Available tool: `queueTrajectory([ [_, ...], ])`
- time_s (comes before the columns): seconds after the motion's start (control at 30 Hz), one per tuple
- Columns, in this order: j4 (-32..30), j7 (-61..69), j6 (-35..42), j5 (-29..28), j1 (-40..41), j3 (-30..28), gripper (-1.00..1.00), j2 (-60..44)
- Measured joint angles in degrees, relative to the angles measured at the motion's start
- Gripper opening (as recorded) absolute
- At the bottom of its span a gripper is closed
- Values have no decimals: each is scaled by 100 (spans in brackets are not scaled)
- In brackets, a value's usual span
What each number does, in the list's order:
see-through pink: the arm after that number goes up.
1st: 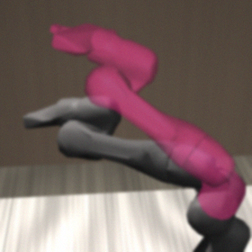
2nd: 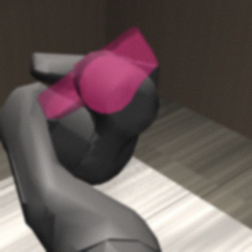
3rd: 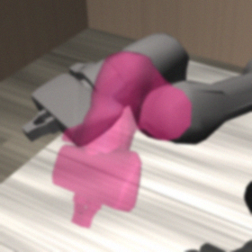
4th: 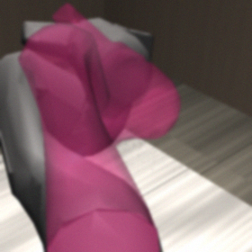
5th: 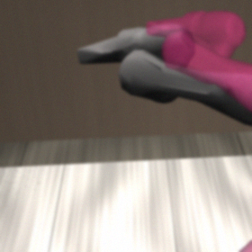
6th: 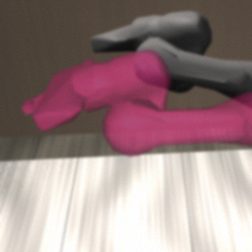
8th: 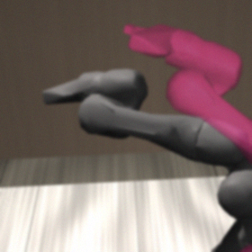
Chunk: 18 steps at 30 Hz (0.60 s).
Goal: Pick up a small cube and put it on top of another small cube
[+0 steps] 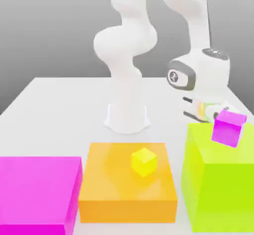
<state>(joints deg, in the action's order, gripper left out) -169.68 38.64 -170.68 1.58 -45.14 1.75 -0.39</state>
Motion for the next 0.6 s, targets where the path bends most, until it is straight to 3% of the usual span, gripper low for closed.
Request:
queueTrajectory([
  [0.27, -129, -246, 275, -78, -30, 48, -100, 419],
  [0.47, 528, -1017, -71, -258, -153, 153, -100, 15],
  [0.6, 1253, -784, 564, 339, -347, 111, -100, 42],
])
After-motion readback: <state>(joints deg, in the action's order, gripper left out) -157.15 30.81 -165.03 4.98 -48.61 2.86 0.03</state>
